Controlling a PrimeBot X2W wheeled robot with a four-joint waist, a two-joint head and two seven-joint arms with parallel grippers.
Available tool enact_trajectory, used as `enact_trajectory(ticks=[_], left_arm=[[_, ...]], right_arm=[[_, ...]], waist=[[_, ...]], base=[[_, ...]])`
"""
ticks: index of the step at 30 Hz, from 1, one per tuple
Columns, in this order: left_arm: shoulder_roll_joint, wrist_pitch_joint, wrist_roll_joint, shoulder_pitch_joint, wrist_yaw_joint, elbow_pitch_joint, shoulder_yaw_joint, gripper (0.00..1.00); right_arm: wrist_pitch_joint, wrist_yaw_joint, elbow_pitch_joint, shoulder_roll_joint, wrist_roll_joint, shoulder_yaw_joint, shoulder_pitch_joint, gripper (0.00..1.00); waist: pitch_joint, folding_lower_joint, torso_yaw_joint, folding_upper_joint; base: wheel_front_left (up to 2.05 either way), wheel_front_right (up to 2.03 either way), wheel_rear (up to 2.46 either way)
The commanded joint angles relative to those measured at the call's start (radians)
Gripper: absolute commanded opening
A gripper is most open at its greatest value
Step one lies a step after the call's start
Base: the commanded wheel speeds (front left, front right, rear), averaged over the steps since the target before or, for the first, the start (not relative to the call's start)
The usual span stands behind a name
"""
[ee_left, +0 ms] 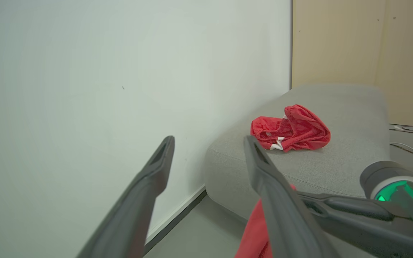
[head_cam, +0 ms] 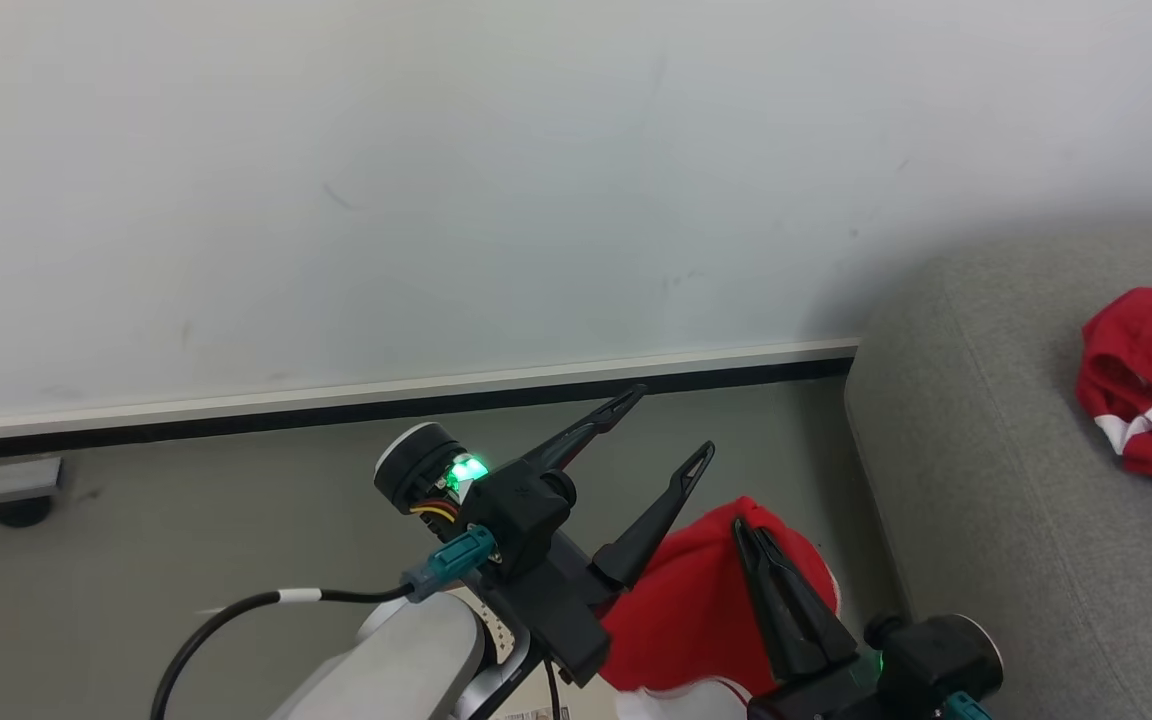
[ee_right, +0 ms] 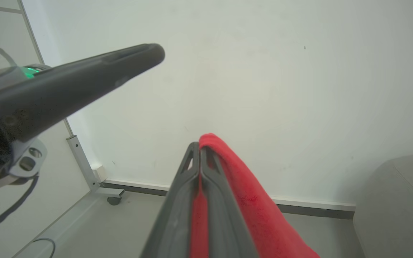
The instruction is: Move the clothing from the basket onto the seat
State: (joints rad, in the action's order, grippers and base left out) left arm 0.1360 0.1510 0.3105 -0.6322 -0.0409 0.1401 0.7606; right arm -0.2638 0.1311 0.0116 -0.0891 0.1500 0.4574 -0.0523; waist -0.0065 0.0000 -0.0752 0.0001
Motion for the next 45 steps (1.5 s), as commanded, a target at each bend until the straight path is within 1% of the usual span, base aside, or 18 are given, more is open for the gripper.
enact_trajectory(ticks=[1,3,4,6,22,31,34,45], left_arm=[[0.006,0.007,-0.002,0.0,0.004,-0.007,0.002,1.0],[0.007,0.006,-0.002,-0.002,0.005,-0.013,0.004,1.0],[0.006,0.01,-0.001,-0.007,0.003,-0.018,0.006,1.0],[0.006,0.009,0.0,-0.01,0.002,-0.02,0.007,1.0],[0.025,-0.001,-0.022,-0.06,-0.01,-0.047,0.034,1.0],[0.033,-0.023,-0.029,-0.089,-0.024,-0.062,0.061,1.0],[0.037,-0.03,-0.029,-0.092,-0.026,-0.064,0.068,1.0],[0.016,-0.03,-0.013,-0.133,-0.055,-0.044,0.119,1.0]], right_arm=[[-0.001,-0.001,-0.009,-0.001,-0.007,0.0,-0.004,0.0],[-0.001,-0.001,-0.016,0.001,-0.012,-0.006,-0.005,0.0],[-0.001,-0.001,-0.024,0.004,-0.016,-0.013,-0.003,0.0],[-0.001,-0.001,-0.029,0.005,-0.02,-0.016,-0.002,0.0],[-0.001,-0.001,-0.139,0.029,-0.063,-0.052,-0.024,0.0],[-0.001,-0.001,-0.189,0.039,-0.067,-0.066,-0.021,0.0],[-0.001,-0.001,-0.208,0.04,-0.046,-0.067,-0.023,0.0],[-0.001,-0.001,-0.276,0.04,-0.023,-0.133,0.018,0.0]], waist=[[0.013,0.0,-0.033,-0.0001],[0.021,0.0,-0.058,-0.0001],[0.03,0.0,-0.085,-0.0001],[0.035,0.0,-0.098,-0.0001],[0.152,0.0,-0.339,-0.0001],[0.207,0.0,-0.441,-0.0001],[0.222,0.0,-0.469,-0.0001],[0.261,0.0,-0.484,-0.0001]], base=[[0.0,0.0,0.0],[0.0,0.0,0.0],[0.0,0.0,0.0],[0.0,0.0,0.0],[0.0,0.0,0.0],[0.0,0.0,0.0],[0.0,0.0,0.0],[0.0,0.0,0.0]])
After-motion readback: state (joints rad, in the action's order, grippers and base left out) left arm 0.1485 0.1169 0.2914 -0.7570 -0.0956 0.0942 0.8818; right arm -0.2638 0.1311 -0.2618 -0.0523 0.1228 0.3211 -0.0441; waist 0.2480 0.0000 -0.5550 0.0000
